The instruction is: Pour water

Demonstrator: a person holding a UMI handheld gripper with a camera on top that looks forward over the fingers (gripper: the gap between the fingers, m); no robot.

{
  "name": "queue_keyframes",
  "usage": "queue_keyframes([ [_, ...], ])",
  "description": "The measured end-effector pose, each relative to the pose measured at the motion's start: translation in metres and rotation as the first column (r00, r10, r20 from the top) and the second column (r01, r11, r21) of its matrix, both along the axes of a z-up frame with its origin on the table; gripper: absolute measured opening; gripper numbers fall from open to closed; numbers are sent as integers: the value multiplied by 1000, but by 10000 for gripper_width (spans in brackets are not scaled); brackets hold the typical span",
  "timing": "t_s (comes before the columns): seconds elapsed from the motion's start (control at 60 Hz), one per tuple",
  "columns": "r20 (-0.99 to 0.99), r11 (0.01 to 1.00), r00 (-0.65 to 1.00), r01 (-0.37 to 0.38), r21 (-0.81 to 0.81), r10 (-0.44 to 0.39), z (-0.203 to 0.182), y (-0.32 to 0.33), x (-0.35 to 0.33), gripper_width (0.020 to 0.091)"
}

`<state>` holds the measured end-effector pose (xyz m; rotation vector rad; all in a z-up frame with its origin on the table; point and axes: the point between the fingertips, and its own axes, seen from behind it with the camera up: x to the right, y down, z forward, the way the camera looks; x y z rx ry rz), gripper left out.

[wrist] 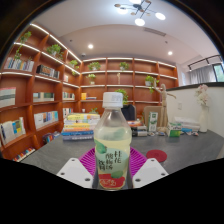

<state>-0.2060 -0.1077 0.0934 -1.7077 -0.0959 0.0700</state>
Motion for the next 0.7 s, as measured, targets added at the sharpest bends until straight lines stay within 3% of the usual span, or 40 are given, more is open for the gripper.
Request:
queue_keyframes([
  [0.35,-41,999,999,20,-39,-21,1,-4,-31,372],
  [0.517,-378,995,926,-45,-93,6,10,17,-102,372],
  [0.7,-761,989,649,-108,-100,-6,46,49,-153,371],
])
